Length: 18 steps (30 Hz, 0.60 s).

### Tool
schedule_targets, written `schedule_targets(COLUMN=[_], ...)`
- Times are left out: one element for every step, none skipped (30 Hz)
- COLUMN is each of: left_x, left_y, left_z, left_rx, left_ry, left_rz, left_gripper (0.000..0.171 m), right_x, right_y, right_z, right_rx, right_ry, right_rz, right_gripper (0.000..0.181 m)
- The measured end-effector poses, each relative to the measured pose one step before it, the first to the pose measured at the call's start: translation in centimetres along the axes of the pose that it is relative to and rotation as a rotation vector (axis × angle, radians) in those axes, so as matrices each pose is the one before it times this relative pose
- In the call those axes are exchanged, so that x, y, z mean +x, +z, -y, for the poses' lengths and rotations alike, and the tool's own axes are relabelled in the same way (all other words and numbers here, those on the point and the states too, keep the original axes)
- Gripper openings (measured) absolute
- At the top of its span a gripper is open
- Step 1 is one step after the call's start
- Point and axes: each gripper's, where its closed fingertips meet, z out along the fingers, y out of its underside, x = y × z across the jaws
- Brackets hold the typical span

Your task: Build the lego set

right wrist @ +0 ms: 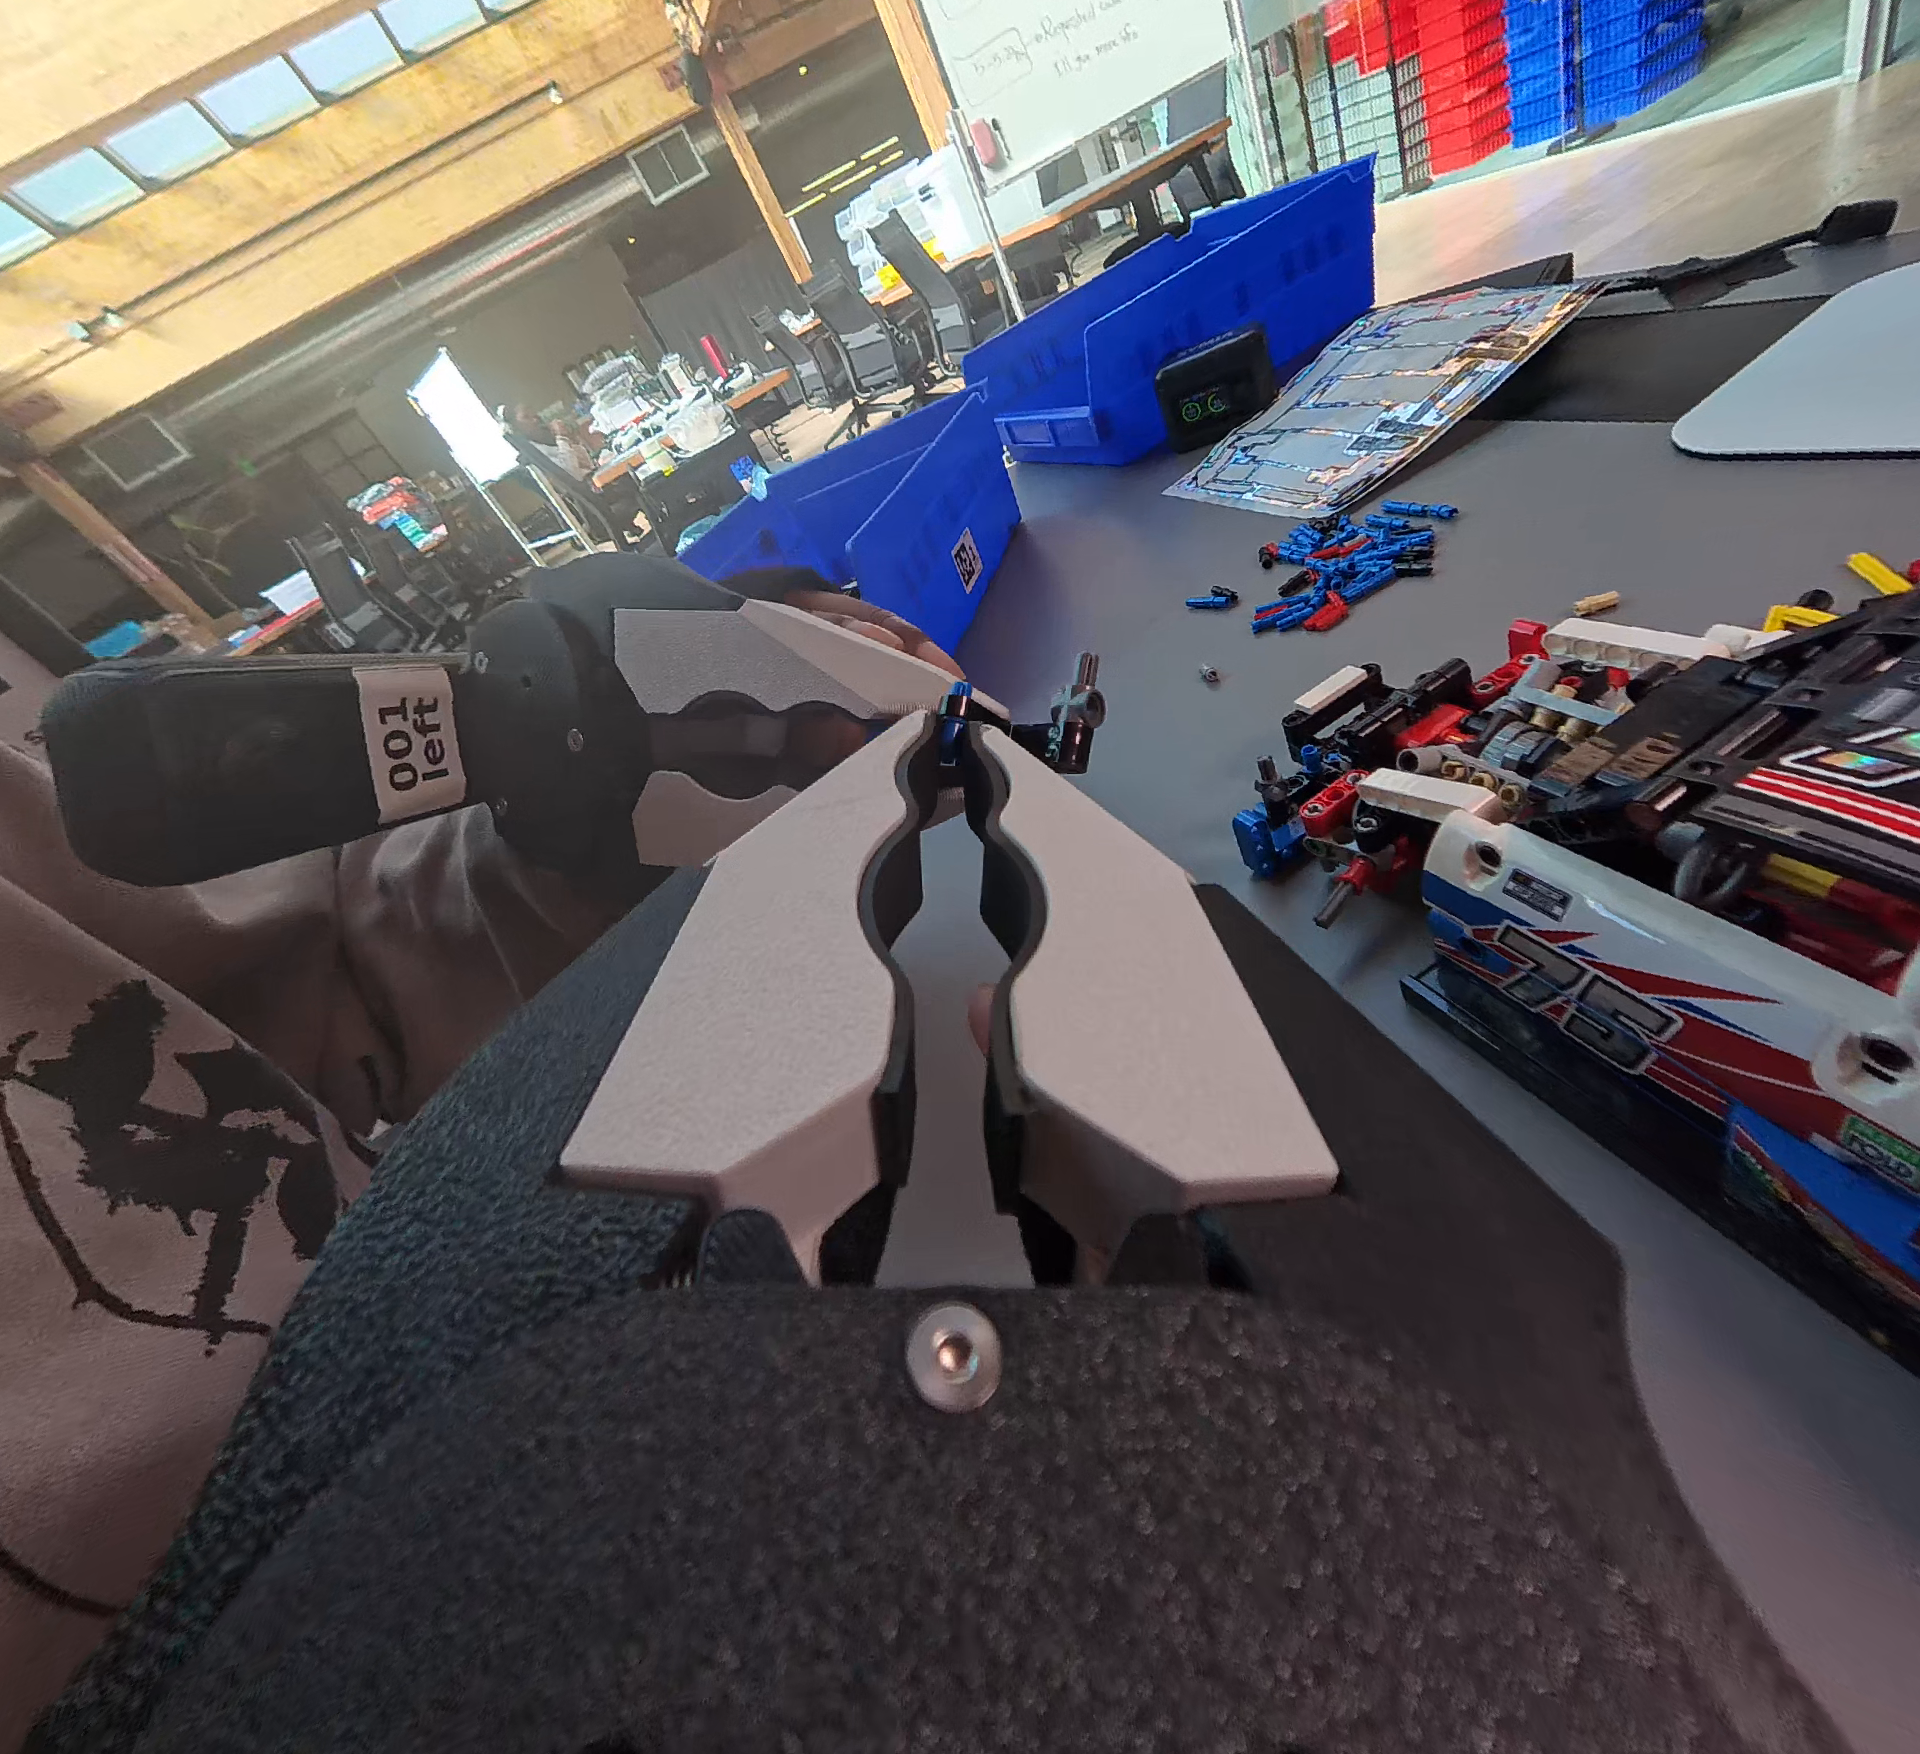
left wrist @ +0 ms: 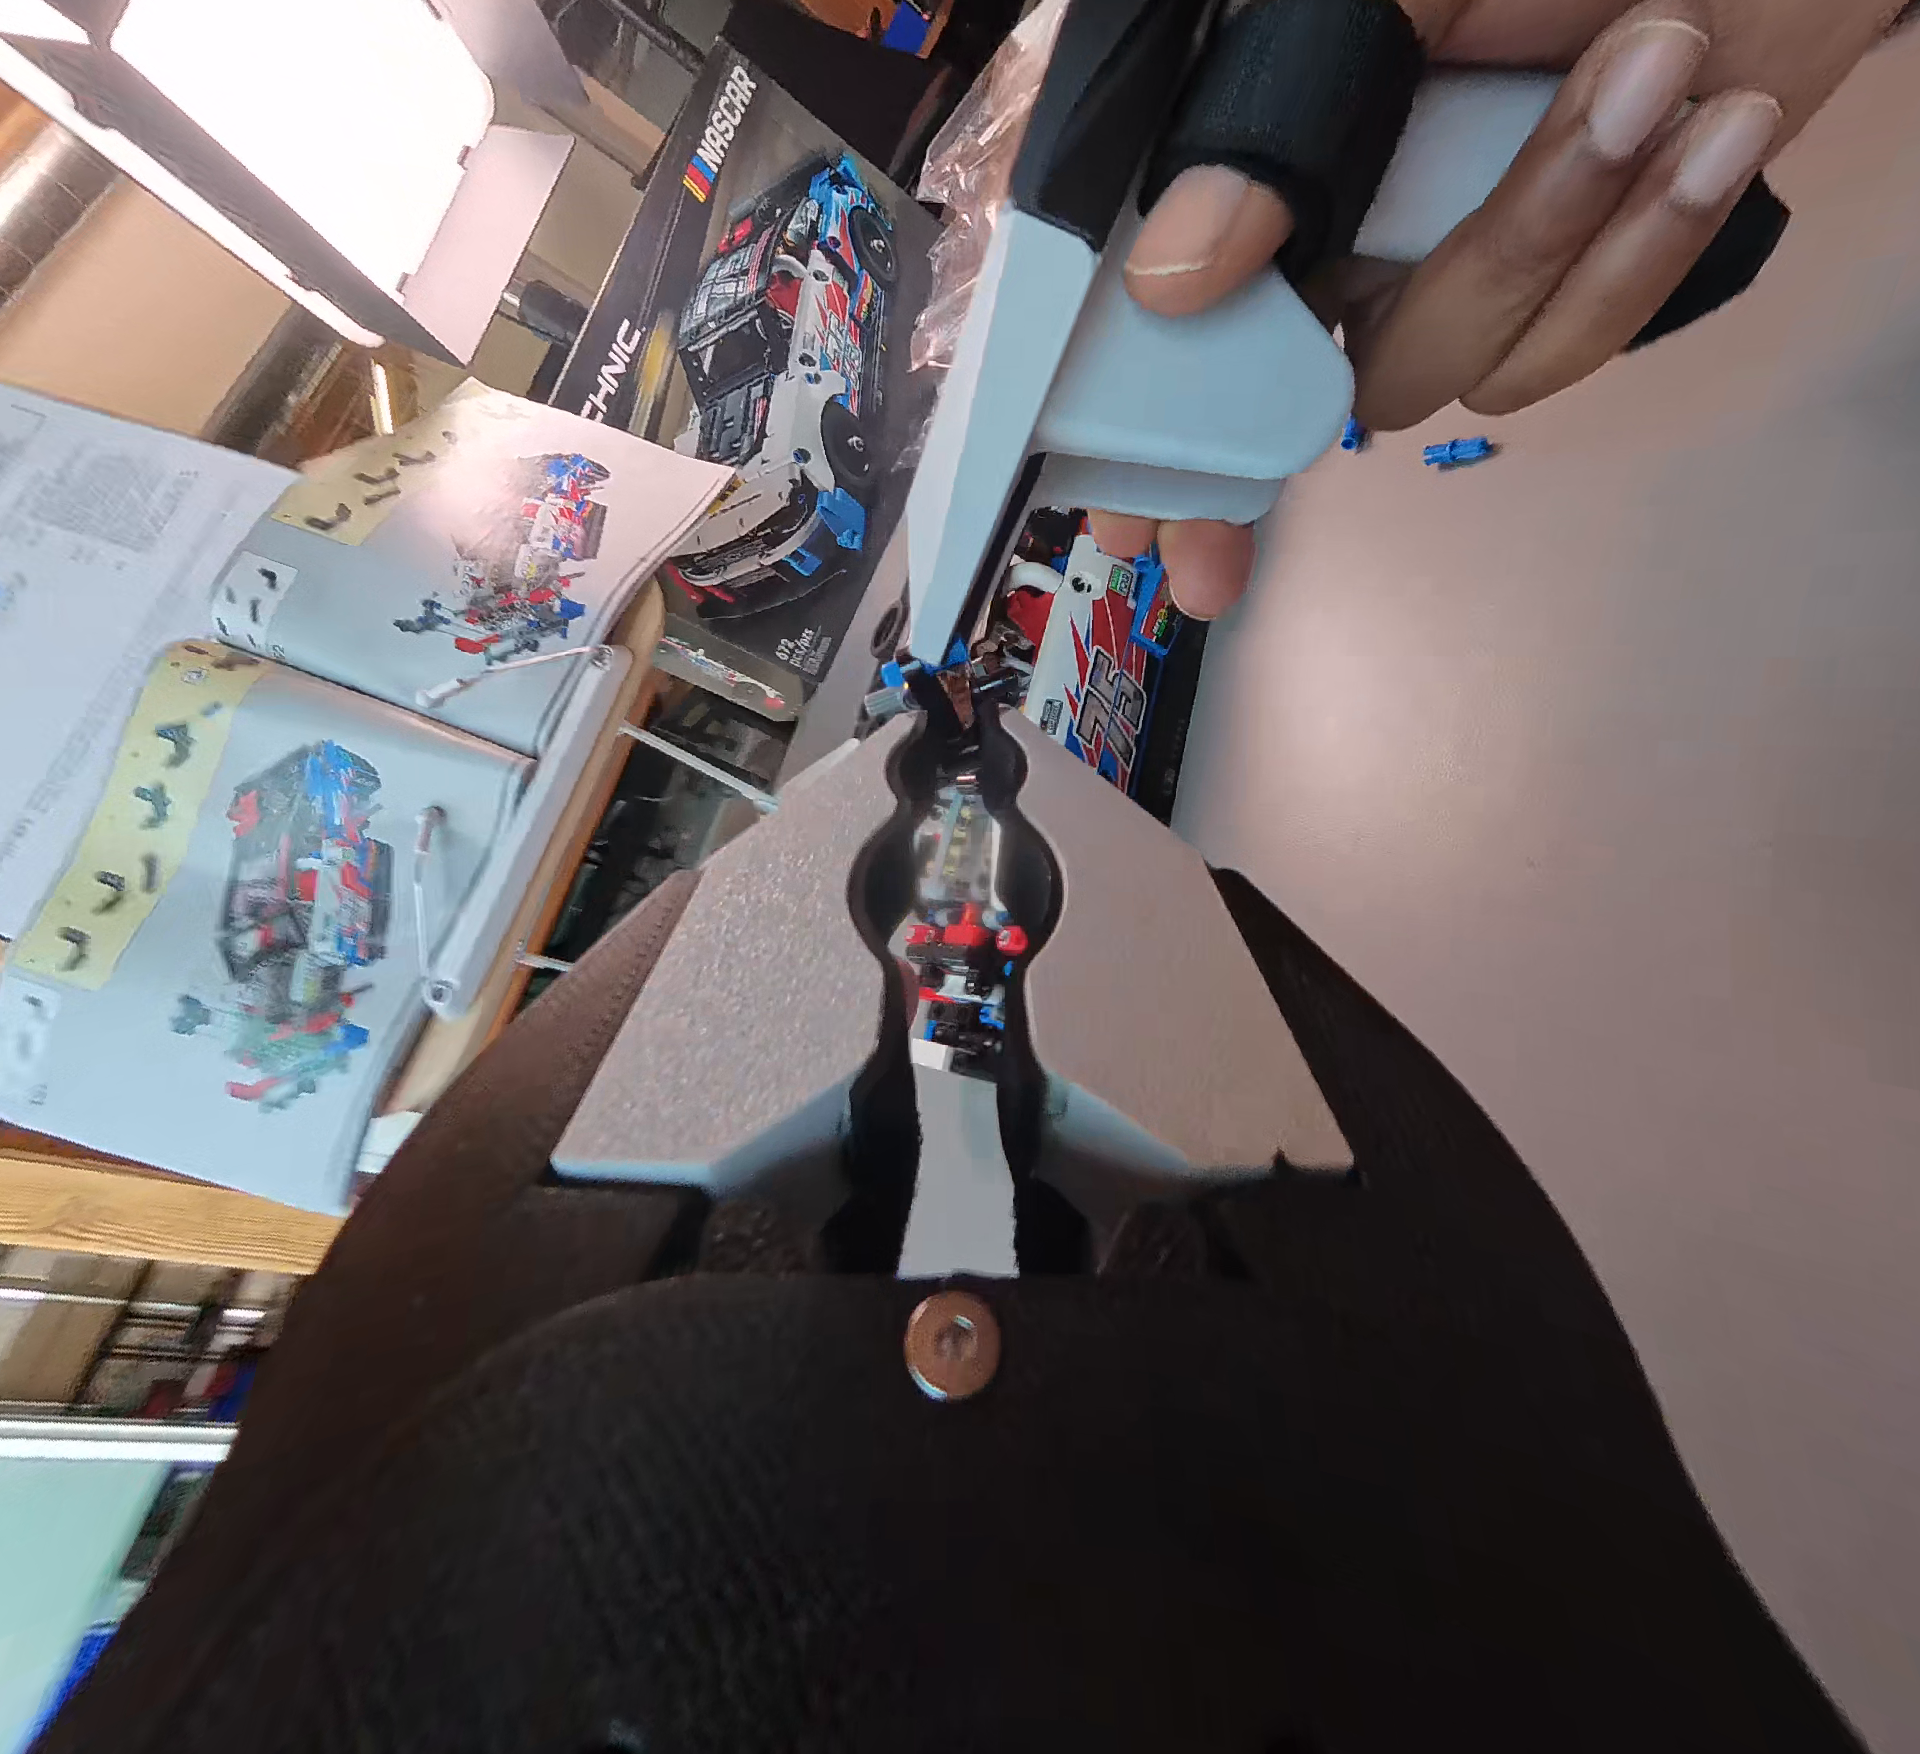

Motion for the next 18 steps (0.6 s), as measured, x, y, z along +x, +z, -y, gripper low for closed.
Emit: schedule_targets(left_x=[-0.106, -0.042, 0.079, 0.103, 0.272, 0.248, 0.288, 0.508, 0.468, 0.505, 0.575, 0.421, 0.510, 0.454, 0.319, 0.157, 0.194, 0.158], left_y=[0.071, 0.057, 0.008, 0.013, 0.042, 0.005, 0.030, 0.103, 0.158, 0.164, 0.196, 0.153, 0.129, 0.122, 0.094, 0.041, -0.032, -0.065], left_z=[-0.175, -0.097, 0.003, -0.088, -0.136, -0.034, 0.010, -0.023, 0.002, -0.037, -0.166, 0.001, 0.082, 0.050, 0.016, -0.031, 0.030, 0.104], left_rx=[0.01346, 0.02412, 0.02645, 0.01399, 0.00852, 0.01717, 0.01238, 0.00173, 0.00090, -0.00233, -0.01309, -0.00188, 0.00141, -0.00210, -0.00381, -0.00571, 0.00027, 0.00516], left_ry=[-0.1002, -0.1233, -0.1149, -0.0988, -0.0784, -0.0505, -0.0296, -0.0179, -0.0081, 0.0067, 0.0128, 0.0143, 0.0082, 0.0045, 0.0140, 0.0188, 0.0135, 0.0053], left_rz=[-0.0195, -0.0382, -0.0509, -0.0487, -0.0519, -0.0362, -0.0292, -0.0370, -0.0255, -0.0215, -0.0234, -0.0123, -0.0208, -0.0200, -0.0092, -0.0008, -0.0083, -0.0079], left_gripper=[0.007, 0.007, 0.006, 0.006, 0.006, 0.006, 0.006, 0.007, 0.007, 0.007, 0.007, 0.007, 0.007, 0.007, 0.007, 0.007, 0.007, 0.007], right_x=[0.109, 0.093, -0.077, 0.046, 0.276, -0.067, -0.348, -0.143, -0.118, -0.404, -0.386, -0.417, -0.434, -0.119, -0.235, -0.454, -0.487, -0.182], right_y=[0.101, 0.093, 0.007, -0.120, -0.334, -0.456, -0.424, -0.265, -0.140, -0.068, 0.020, 0.070, 0.110, 0.062, 0.020, -0.016, -0.002, -0.008], right_z=[-0.082, -0.090, -0.163, -0.288, 0.037, 0.375, 0.178, -0.102, -0.299, -0.358, -0.325, -0.303, -0.287, -0.145, -0.061, -0.066, -0.037, 0.068], right_rx=[-0.0148, -0.0259, -0.0400, -0.0515, -0.0241, 0.0084, 0.0006, -0.0129, -0.0202, -0.0194, -0.0140, -0.0136, -0.0147, -0.0048, -0.0011, -0.0027, -0.0023, 0.0035], right_ry=[0.0010, -0.0167, -0.0469, -0.0637, -0.0700, -0.0878, -0.0996, -0.0960, -0.0852, -0.0690, -0.0421, -0.0201, -0.0084, -0.0029, -0.0076, -0.0066, 0.0006, 0.0031], right_rz=[0.0047, 0.0111, 0.0247, 0.0132, -0.0092, 0.0049, 0.0188, 0.0013, -0.0016, 0.0145, 0.0139, 0.0182, 0.0221, 0.0030, 0.0115, 0.0263, 0.0289, 0.0095], right_gripper=[0.001, 0.001, 0.004, 0.014, 0.022, 0.028, 0.029, 0.034, 0.037, 0.038, 0.038, 0.037, 0.035, 0.030, 0.024, 0.020, 0.013, 0.013])
